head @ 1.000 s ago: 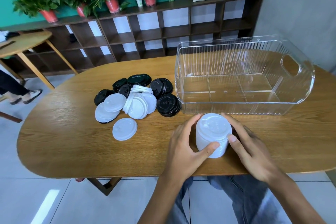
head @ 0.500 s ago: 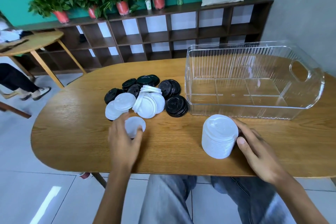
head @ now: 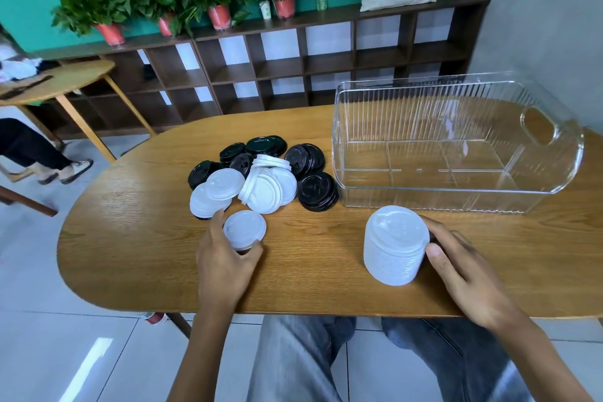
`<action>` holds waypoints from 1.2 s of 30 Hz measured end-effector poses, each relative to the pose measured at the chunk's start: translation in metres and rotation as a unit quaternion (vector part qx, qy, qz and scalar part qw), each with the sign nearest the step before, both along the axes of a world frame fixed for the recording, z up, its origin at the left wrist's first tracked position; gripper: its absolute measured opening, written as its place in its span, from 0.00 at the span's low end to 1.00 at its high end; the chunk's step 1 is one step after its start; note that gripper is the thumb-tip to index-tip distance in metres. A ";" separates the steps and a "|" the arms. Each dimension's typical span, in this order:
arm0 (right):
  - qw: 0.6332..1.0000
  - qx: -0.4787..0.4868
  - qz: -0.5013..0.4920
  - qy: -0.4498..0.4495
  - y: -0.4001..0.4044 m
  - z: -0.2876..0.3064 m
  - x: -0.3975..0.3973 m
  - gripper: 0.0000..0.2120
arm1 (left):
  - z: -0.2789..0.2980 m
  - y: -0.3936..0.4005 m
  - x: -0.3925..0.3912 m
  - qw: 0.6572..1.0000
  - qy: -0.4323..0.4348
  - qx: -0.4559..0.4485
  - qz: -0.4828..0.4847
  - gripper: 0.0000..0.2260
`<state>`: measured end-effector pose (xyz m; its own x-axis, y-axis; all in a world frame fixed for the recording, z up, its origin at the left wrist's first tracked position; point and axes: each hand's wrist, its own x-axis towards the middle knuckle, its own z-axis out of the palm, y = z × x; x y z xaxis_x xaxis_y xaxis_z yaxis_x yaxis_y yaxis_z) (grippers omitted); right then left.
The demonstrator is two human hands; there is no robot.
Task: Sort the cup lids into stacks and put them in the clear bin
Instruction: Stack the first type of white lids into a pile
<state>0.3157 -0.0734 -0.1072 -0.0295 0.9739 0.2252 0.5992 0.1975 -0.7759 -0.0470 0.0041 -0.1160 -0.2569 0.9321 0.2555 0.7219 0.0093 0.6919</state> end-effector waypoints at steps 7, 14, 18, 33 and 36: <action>1.000 0.009 0.011 0.002 0.001 0.000 0.001 0.22 | -0.001 -0.003 0.000 0.994 -0.099 0.043 0.017 0.38; 1.000 0.009 0.009 0.006 0.002 -0.002 0.001 0.22 | -0.006 -0.003 -0.005 0.987 -0.143 0.072 0.009 0.37; 1.000 0.007 0.004 -0.002 0.002 -0.003 0.002 0.23 | -0.005 -0.004 -0.005 0.986 -0.145 0.087 -0.013 0.37; 1.000 -0.006 0.006 0.004 0.001 0.001 0.001 0.24 | 0.038 -0.027 0.125 0.927 -0.157 0.073 -0.331 0.41; 1.000 -0.009 0.004 0.003 0.001 0.001 0.001 0.24 | 0.039 -0.025 0.140 0.924 -0.112 0.043 -0.364 0.42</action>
<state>0.3166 -0.0727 -0.1065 -0.0366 0.9773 0.2086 0.5934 0.1892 -0.7823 0.0928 -0.0206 -0.0767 0.3742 0.8574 0.3532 0.3548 -0.4843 0.7997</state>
